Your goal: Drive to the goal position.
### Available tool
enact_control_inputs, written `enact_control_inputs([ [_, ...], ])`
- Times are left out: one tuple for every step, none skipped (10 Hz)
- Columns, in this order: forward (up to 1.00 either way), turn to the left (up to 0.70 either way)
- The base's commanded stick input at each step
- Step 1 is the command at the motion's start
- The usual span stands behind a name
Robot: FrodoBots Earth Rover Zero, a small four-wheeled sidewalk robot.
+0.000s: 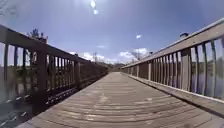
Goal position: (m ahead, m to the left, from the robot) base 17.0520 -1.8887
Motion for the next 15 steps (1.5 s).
enact_control_inputs([
  [0.7, 0.0],
  [0.7, 0.0],
  [0.7, 0.0],
  [0.7, 0.0],
  [0.7, 0.0],
  [0.7, 0.0],
  [0.7, 0.0],
  [0.7, 0.0],
  [0.7, 0.0],
  [0.7, 0.0],
  [0.7, 0.0],
  [0.7, 0.0],
  [0.7, 0.0],
  [0.7, 0.0],
  [0.7, 0.0],
])
